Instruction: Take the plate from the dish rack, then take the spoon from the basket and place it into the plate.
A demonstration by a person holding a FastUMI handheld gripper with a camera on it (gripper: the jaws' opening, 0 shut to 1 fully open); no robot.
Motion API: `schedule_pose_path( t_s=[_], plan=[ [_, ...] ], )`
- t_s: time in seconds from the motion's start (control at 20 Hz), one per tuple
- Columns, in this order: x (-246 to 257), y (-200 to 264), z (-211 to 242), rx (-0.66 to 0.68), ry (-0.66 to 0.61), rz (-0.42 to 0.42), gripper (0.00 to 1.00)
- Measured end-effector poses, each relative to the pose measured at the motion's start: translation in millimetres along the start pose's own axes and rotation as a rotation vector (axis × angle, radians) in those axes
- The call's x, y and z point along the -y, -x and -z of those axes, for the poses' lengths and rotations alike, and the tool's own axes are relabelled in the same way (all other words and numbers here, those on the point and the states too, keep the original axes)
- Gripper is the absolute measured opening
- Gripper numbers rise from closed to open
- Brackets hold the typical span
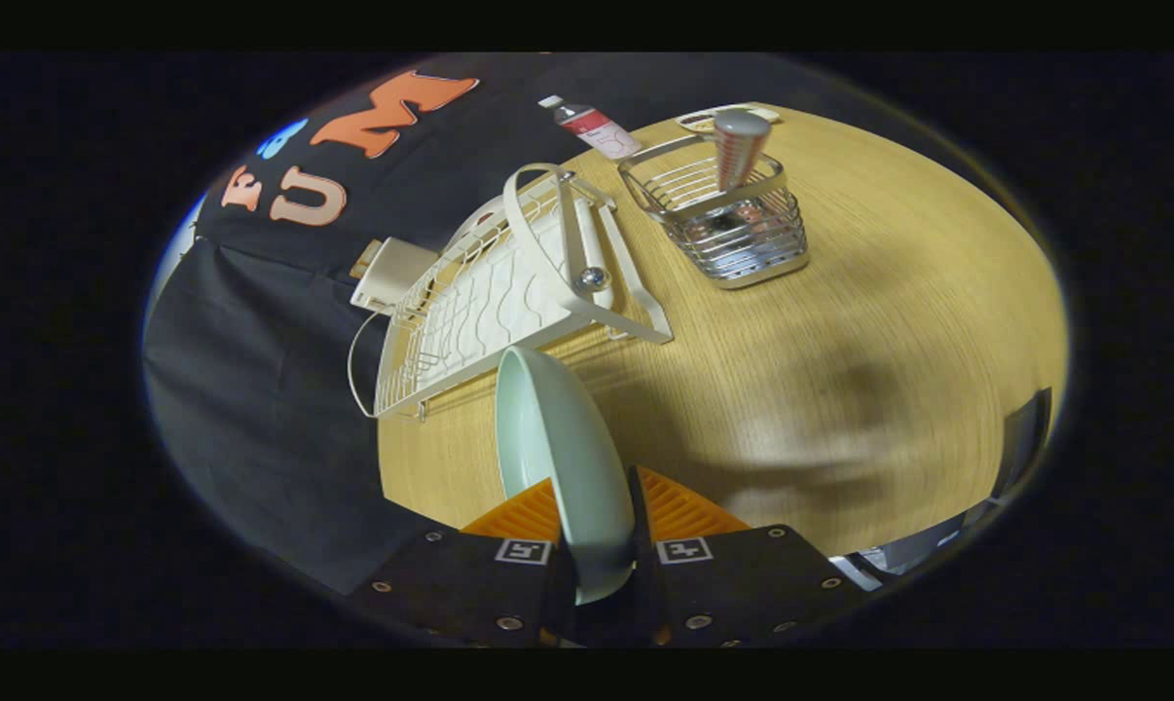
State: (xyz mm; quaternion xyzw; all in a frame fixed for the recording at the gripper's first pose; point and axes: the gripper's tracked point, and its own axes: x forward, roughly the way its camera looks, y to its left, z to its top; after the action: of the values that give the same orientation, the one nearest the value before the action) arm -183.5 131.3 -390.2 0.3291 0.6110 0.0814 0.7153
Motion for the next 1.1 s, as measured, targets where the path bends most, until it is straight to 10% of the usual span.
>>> schedule_pose_path(
  t_s=[0.5,0.8,1.1],
  plan=[
    [17.9,-22.7,-3.0,0.090,-0.072,0.034,0.46],
    [29.9,11.8,-64.5,0.300,0.166,0.164,0.74],
    [40.4,67.0,-147.1,0.646,0.406,0.326,0.78]
  ],
)
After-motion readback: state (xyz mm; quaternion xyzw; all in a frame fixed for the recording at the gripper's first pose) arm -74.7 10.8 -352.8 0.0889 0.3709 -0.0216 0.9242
